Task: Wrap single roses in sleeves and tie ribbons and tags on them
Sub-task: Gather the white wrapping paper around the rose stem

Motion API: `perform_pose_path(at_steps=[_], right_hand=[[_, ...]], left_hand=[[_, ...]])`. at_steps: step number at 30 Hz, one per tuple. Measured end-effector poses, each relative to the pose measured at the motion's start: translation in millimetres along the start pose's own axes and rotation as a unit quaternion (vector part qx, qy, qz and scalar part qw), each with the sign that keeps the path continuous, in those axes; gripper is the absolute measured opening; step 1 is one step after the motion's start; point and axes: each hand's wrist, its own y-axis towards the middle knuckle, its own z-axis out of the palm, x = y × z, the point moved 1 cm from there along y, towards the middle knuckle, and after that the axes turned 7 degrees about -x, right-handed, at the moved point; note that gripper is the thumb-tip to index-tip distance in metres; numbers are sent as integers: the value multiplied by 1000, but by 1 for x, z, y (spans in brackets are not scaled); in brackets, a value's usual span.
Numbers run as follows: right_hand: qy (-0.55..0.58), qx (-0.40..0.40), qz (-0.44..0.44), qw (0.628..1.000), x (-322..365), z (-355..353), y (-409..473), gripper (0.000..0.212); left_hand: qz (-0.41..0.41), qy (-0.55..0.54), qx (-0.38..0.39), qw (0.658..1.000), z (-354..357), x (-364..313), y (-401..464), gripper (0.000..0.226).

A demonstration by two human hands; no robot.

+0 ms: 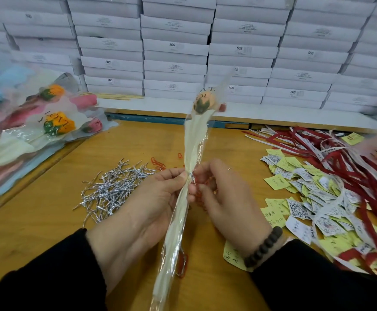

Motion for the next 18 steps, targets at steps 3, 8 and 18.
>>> perform_pose_path(at_steps=[3,8,18], right_hand=[[-95,-48,-90,990,1,-5,0,3],[-130,-50,-145,980,2,-11,0,23],[-152,-60,-199,966,2,-11,0,20]], left_hand=[[-8,10,2,1000,1,1,-1,12],[-11,31,1,999,2,4,-1,11],[-8,24,5,1000,3,3,-2,12]])
